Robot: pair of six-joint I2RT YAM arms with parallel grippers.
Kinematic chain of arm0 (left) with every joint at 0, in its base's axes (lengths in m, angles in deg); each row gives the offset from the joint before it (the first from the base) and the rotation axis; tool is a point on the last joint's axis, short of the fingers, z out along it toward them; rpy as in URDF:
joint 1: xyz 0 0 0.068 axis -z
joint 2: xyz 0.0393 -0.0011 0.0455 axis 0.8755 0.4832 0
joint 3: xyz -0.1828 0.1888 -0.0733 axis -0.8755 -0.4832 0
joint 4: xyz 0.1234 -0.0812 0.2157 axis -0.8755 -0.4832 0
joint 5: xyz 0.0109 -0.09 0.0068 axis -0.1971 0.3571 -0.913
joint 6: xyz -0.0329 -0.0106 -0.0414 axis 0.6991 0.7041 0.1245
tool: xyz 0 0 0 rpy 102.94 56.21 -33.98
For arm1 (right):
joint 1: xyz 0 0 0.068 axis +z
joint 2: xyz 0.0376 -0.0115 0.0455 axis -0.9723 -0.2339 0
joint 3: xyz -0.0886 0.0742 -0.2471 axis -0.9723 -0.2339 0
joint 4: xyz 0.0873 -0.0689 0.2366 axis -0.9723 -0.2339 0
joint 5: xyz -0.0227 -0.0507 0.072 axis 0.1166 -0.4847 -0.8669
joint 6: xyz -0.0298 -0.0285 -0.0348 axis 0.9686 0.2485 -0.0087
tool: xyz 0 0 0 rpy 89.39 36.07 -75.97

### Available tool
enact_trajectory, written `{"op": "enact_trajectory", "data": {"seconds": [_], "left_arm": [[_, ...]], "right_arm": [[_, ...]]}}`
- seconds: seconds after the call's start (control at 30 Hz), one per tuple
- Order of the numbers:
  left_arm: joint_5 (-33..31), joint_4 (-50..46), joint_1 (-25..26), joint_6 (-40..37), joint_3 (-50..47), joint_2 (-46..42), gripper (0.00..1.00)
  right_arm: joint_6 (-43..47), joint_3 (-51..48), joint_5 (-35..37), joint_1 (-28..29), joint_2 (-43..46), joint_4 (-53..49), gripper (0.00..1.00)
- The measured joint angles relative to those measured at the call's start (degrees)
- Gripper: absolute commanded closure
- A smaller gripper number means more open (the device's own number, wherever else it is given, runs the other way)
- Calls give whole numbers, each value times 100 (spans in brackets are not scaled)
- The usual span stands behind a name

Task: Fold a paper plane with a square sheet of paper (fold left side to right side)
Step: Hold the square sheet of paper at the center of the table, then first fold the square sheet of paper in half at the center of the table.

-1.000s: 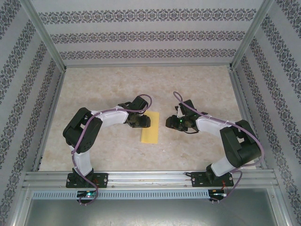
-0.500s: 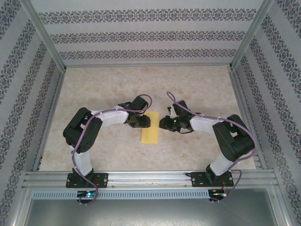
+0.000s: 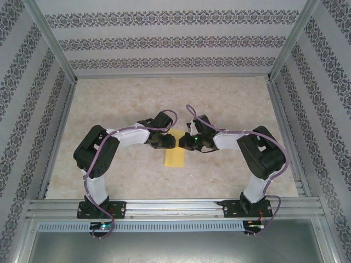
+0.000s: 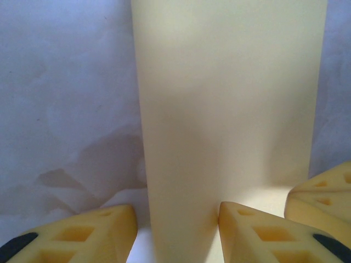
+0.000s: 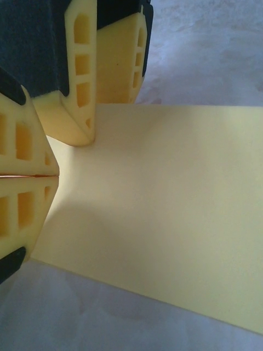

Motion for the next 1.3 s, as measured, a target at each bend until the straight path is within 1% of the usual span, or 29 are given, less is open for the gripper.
{"op": "enact_trajectory", "data": {"seconds": [0.13,0.3,0.47,0.53,0.63,0.8,0.83,0.9,1.0,1.03,1.1,1.17,1.3], "left_arm": [[0,0,0,0,0,0,53],[2,0,0,2,-2,-13,52],[26,61,0,4,-63,-96,48],[46,162,0,0,-155,-181,46],[66,321,-7,-24,-345,-354,39],[11,260,-94,-66,-640,-925,38],[13,260,-125,-66,-649,-1036,40],[63,267,-199,-63,-660,-1276,47],[363,514,-284,-63,-789,-1558,61],[466,597,-293,-50,-831,-1574,64],[728,715,-308,-44,-872,-1517,72],[955,817,-308,-37,-872,-1379,78],[1322,1047,-308,-31,-874,-1043,83]], "right_arm": [[7,0,24,0,-101,-63,94],[50,39,85,0,-142,-170,100],[138,122,146,0,-155,-330,100],[181,136,153,0,-157,-367,100],[221,157,153,0,-166,-404,100],[240,186,151,0,-188,-448,100],[243,188,151,0,-188,-448,100],[245,188,151,0,-190,-450,100],[256,199,149,0,-199,-459,100],[264,199,149,0,-199,-459,100],[284,210,149,0,-203,-472,100],[302,219,149,17,-210,-481,100],[330,223,151,35,-210,-498,100]]}}
